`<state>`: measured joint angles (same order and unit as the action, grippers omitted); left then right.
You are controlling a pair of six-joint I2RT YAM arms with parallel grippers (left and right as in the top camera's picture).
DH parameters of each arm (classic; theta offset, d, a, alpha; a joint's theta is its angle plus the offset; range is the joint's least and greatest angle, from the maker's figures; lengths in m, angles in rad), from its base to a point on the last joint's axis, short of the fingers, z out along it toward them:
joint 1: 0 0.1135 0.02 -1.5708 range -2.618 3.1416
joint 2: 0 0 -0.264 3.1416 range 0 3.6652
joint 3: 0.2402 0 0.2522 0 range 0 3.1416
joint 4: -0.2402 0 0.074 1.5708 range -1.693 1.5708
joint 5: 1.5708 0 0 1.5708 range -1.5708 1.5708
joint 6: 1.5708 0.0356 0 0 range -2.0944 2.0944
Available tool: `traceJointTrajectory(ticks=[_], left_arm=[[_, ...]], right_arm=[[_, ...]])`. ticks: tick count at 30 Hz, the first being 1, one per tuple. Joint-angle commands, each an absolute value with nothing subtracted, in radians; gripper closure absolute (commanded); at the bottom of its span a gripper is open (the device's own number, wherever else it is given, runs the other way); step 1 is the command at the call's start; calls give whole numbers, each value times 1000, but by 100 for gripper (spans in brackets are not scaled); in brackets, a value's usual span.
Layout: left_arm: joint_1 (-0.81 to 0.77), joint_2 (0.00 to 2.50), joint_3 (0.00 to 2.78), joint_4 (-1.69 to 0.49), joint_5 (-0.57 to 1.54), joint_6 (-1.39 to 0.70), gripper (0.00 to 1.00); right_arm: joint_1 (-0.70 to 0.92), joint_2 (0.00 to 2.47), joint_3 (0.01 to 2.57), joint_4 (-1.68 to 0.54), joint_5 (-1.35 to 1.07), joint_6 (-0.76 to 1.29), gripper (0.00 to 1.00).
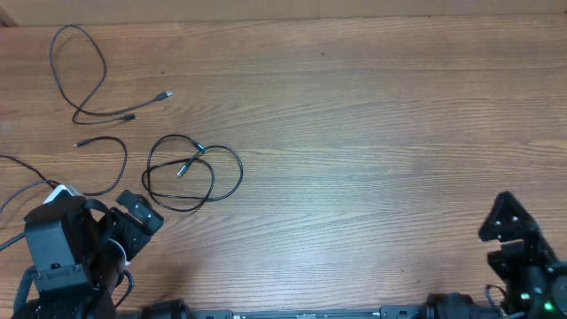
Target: Untangle cables
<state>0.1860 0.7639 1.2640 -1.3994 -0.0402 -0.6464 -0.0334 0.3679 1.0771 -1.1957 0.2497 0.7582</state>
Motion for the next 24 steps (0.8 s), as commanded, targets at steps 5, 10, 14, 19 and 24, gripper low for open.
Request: traceJointTrajectory(ticks=[5, 10, 14, 19, 24], left_arm=[[191, 765, 1276, -1399, -35, -628, 0], [191, 765, 1276, -1399, -35, -628, 0], [191, 765, 1276, -1399, -36, -628, 1], [191, 765, 1276, -1399, -36, -628, 1], [191, 765, 1276, -1399, -36, -628, 0]], right_arm=[[-91, 234, 757, -757, -25, 601, 0], [-91, 129, 528, -494, -59, 548, 0], [-91, 70, 389, -355, -59, 548, 0], [-91, 25, 242, -177, -58, 548, 0], [-94, 3, 134, -89, -55, 537, 0]])
